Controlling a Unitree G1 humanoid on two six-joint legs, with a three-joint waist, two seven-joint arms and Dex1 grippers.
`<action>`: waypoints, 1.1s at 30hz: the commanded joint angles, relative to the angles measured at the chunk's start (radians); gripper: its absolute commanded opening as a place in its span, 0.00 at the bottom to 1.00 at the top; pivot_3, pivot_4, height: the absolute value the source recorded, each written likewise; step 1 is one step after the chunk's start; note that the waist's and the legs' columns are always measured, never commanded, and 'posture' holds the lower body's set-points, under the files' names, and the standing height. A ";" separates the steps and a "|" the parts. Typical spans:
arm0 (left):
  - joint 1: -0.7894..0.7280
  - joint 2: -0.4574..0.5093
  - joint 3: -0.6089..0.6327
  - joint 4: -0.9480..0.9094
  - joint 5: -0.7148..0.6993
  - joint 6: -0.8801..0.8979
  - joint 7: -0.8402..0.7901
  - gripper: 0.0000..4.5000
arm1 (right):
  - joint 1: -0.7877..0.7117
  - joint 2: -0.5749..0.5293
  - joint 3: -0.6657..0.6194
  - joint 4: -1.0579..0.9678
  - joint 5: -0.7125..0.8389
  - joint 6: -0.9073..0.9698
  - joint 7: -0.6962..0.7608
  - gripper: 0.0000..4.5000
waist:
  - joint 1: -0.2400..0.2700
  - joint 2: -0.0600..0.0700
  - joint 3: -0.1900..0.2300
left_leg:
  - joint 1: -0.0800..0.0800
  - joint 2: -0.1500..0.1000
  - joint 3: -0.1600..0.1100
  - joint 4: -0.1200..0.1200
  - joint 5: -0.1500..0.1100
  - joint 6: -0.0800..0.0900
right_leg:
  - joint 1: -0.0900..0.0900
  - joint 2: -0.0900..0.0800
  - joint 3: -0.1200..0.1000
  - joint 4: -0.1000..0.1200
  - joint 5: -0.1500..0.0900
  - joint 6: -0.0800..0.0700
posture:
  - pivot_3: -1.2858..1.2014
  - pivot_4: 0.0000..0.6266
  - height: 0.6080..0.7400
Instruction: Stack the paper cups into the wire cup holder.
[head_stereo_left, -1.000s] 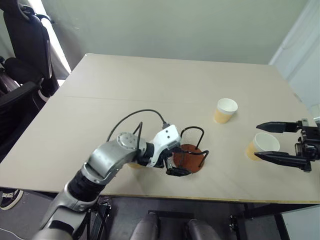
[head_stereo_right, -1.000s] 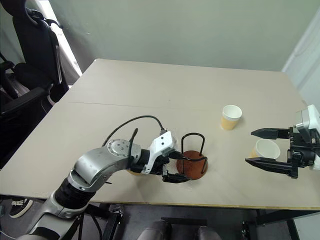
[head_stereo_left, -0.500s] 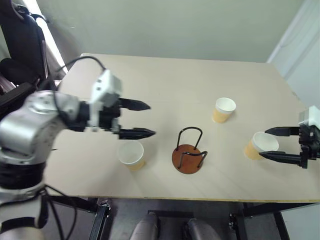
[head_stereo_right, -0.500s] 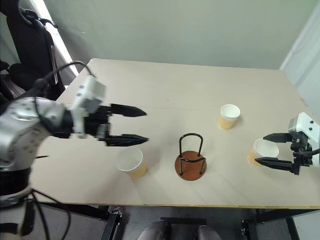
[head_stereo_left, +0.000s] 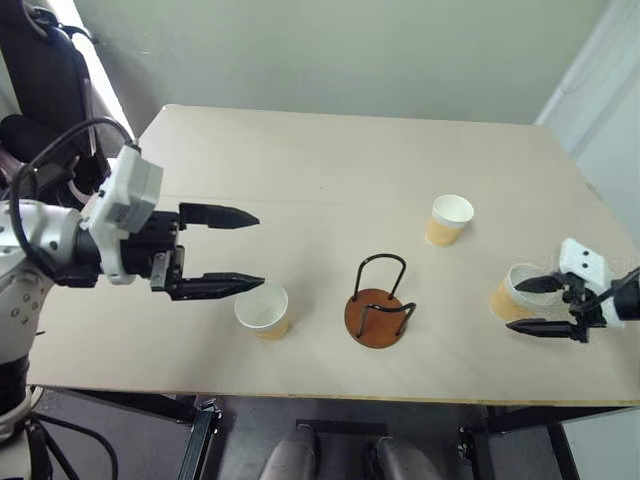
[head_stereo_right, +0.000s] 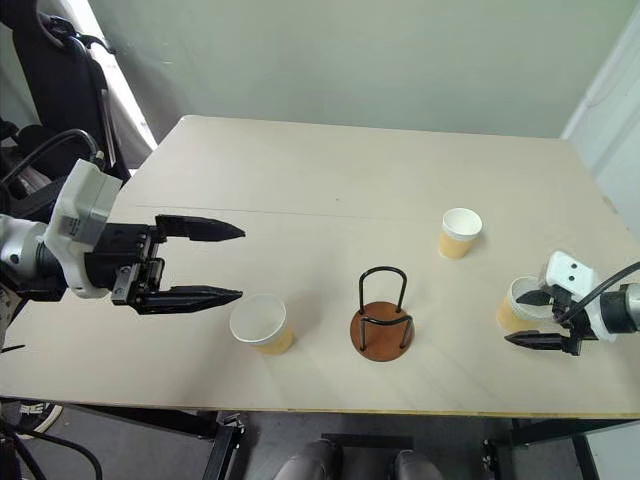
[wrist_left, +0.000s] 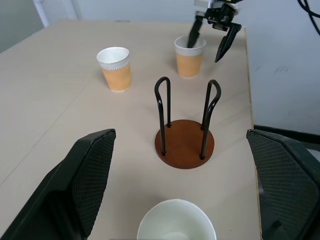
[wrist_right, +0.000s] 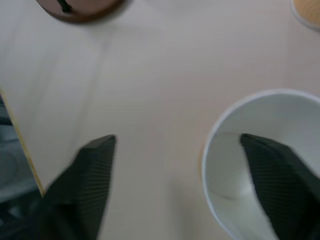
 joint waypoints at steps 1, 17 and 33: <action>0.002 0.027 0.039 -0.025 -0.025 -0.001 0.020 1.00 | -0.029 0.001 0.010 0.015 -0.027 -0.030 0.006 0.54 | 0.000 0.000 0.000 | 0.000 0.000 0.000 0.000 0.000 0.000 | 0.000 0.000 0.000 0.000 0.000 0.000 | 0.52 0.24 1.00; 0.009 0.063 0.026 0.004 -0.007 -0.034 0.036 1.00 | -0.350 0.060 -0.222 -0.176 0.422 0.173 0.045 0.01 | -0.011 0.004 0.002 | 0.000 0.001 0.001 -0.002 0.003 -0.005 | -0.003 0.000 -0.001 0.002 0.001 -0.003 | 0.52 0.24 1.00; 0.049 0.068 0.025 -0.018 -0.001 -0.046 0.062 1.00 | -0.505 0.235 0.075 -0.417 0.379 0.189 -0.020 0.01 | -0.015 0.001 0.001 | -0.006 0.004 -0.002 -0.004 0.006 -0.009 | -0.008 0.001 -0.006 0.001 -0.001 -0.008 | 0.52 0.24 1.00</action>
